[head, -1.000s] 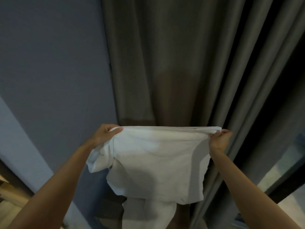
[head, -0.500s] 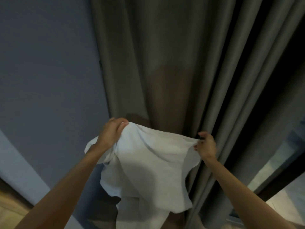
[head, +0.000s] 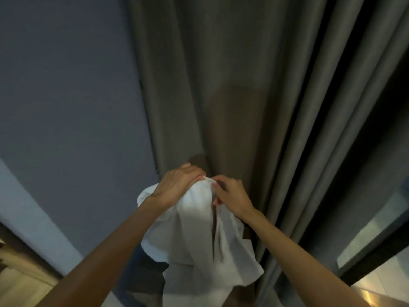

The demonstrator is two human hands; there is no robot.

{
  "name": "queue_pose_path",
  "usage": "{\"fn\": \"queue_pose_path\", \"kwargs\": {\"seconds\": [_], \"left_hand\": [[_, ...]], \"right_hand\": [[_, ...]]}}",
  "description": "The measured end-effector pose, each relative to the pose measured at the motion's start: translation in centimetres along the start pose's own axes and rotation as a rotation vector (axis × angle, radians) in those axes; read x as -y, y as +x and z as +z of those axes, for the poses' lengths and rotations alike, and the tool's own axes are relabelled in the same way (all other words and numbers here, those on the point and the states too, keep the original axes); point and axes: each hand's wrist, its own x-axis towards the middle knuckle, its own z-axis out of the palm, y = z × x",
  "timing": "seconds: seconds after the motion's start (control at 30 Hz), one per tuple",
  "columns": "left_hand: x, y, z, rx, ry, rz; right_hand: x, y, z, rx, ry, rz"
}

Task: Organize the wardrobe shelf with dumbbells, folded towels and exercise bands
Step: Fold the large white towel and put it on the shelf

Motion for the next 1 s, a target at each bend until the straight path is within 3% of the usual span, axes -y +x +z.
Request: {"fn": "queue_pose_path", "kwargs": {"seconds": [0.1,0.17,0.3,0.5,0.63,0.7,0.8,0.93,1.0], "left_hand": [[0.9,0.0,0.7,-0.067,-0.115,-0.015],[1.8,0.1,1.2,-0.099,-0.241,-0.042],[4.0,-0.3,2.6,-0.095,-0.399,-0.159],[5.3,-2.2,2.5,0.026,-0.808,-0.426],[6.2,-2.6,1.3,0.242,-0.964,-0.412],[6.5,-2.7,1.0,0.242,-0.96,-0.425],[6.1,-1.9,0.5,-0.017,-0.796,-0.444],[5.4,-0.1,-1.8,-0.478,-0.254,-0.39],[5.2,0.5,-3.8,-0.615,-0.081,-0.289]], "right_hand": [[0.1,0.3,0.1,-0.054,-0.16,-0.049],[0.3,0.5,-0.3,-0.186,-0.192,-0.089],[1.3,1.2,-2.3,-0.432,-0.067,-0.214],[1.1,3.0,-6.4,-0.549,0.077,-0.068],[0.9,3.4,-7.6,-0.646,0.132,0.031],[0.9,3.5,-7.8,-0.665,0.243,0.087],[0.9,3.2,-7.6,-0.675,0.282,0.122],[0.6,2.7,-7.4,-0.64,0.121,0.095],[0.7,2.4,-7.2,-0.595,0.057,0.058]]}}
